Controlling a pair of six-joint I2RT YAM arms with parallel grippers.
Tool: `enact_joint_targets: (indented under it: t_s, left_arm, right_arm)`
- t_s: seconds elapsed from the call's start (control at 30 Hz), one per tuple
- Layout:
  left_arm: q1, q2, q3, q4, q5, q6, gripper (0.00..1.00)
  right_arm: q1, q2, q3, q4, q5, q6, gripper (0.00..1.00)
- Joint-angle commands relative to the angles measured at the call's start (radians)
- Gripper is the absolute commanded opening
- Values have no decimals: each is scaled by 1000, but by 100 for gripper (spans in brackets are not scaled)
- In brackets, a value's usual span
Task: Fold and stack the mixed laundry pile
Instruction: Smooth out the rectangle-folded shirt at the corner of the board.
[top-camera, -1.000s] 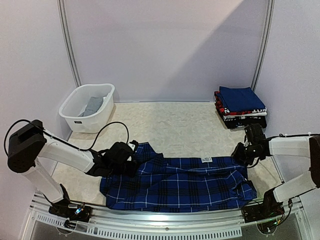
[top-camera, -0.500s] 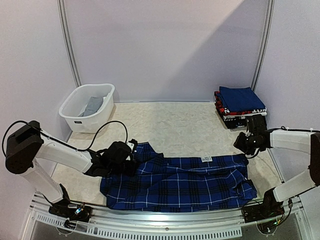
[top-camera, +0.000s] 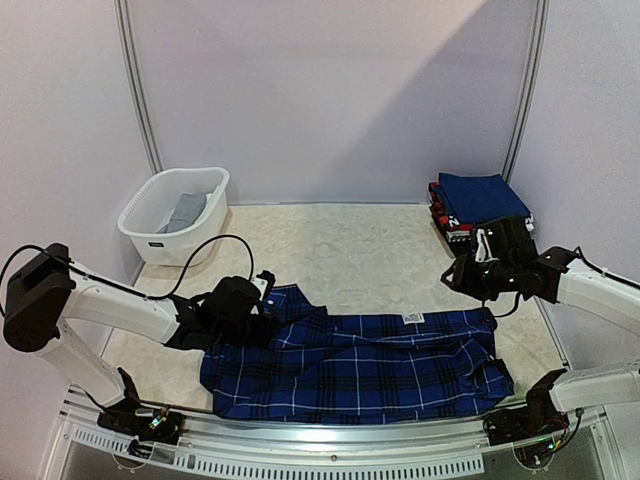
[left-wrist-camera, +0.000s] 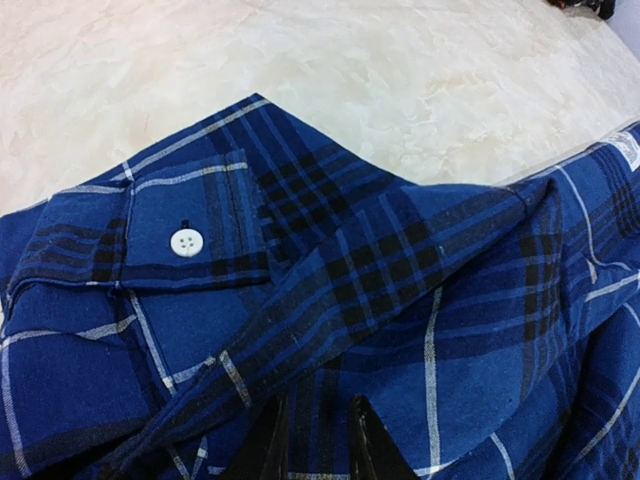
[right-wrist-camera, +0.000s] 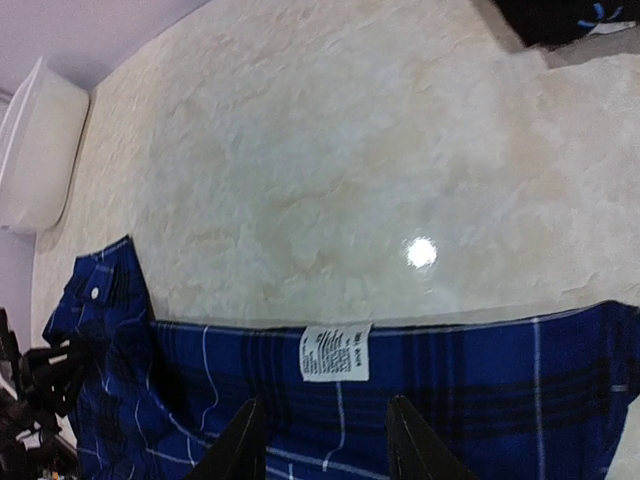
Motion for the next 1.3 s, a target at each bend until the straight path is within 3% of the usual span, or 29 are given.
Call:
enact_joint_targets:
  t_s: [0.0,0.17,0.4,0.8,1.1,1.27]
  left_arm:
    - [-14,-9,3,3,13,6,21]
    - [-16,-20,-27,12,16,-1,20]
    - [-16,-56,-66,-1,9,-3,20]
    - [-16,-93,-70,-24,-22,5,21]
    - [56,-193,88,-245,-121,71,64]
    - [171,-125,182,-346,-61,65,65]
  right_arm:
    - [110,60,-6,-15,-61,31,42]
    - [204,182,16,-9,-62,28,41]
    - [205,270,-68,29,-44,38,39]
    - [205,202,-179,-72,87,91,38]
    - [205,142,-136,-104,124,55,38]
    - [206,79,-124,-131,144,31,39]
